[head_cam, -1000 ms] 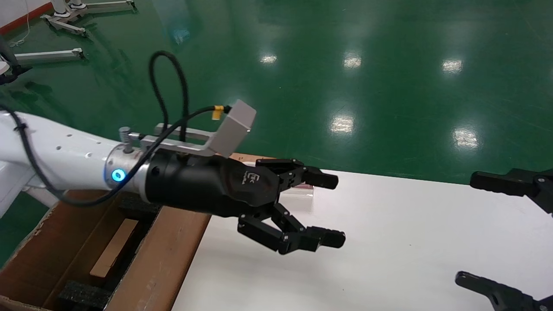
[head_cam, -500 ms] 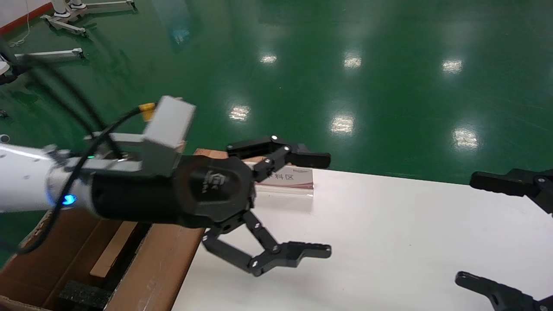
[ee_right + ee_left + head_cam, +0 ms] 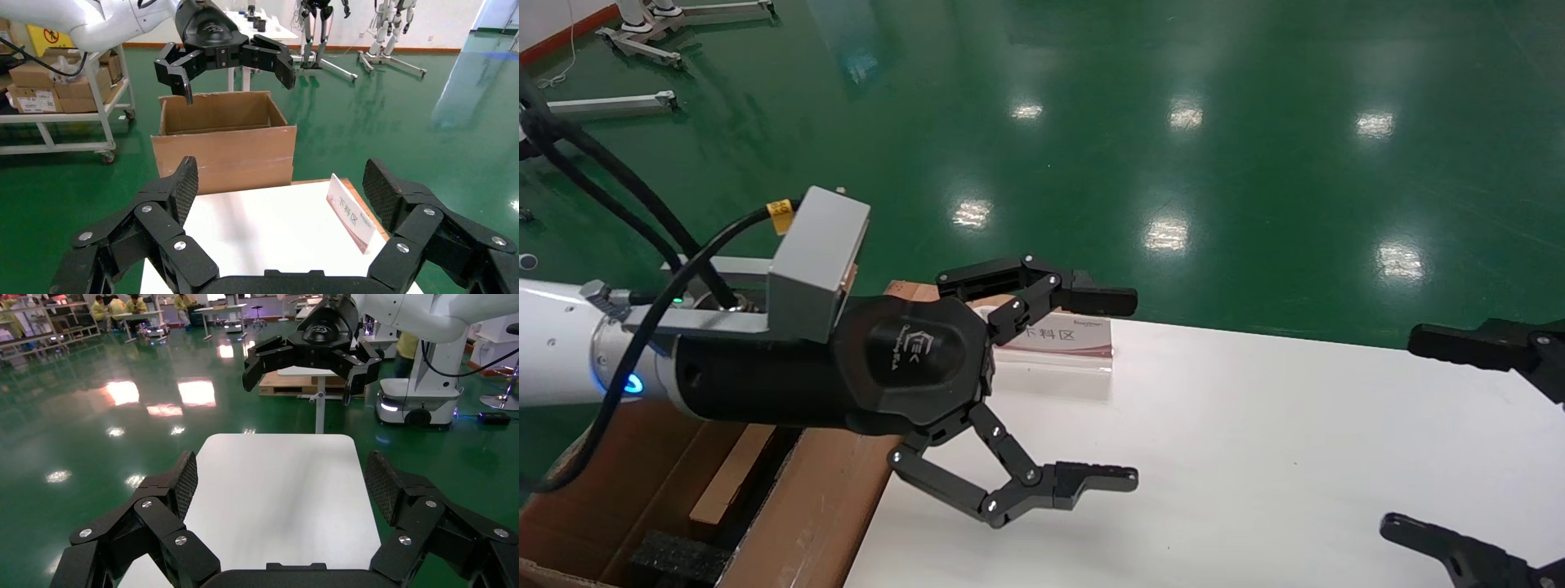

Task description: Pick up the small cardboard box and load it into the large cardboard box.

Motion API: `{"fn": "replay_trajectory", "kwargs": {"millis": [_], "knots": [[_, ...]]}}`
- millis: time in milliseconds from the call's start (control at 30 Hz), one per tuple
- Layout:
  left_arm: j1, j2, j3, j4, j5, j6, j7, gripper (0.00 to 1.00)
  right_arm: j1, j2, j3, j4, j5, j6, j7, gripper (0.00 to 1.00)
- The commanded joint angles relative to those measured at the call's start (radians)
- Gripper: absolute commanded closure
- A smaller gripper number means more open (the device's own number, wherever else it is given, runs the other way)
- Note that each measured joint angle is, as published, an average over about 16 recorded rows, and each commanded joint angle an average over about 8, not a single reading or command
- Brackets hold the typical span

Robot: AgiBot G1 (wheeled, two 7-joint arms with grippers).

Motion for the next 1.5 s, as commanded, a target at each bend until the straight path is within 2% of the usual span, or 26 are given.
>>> {"fn": "replay_trajectory", "kwargs": {"millis": [33,1500], "knots": [[-0.005,0.001,0.009,0.004,-0.001,-0.001,-0.001,0.00,0.000,0.000,0.000,0.000,0.000,0.000,0.000,0.00],[-0.027,0.003,0.045,0.019,-0.008,-0.004,-0.006,0.00,0.000,0.000,0.000,0.000,0.000,0.000,0.000,0.00]]}}
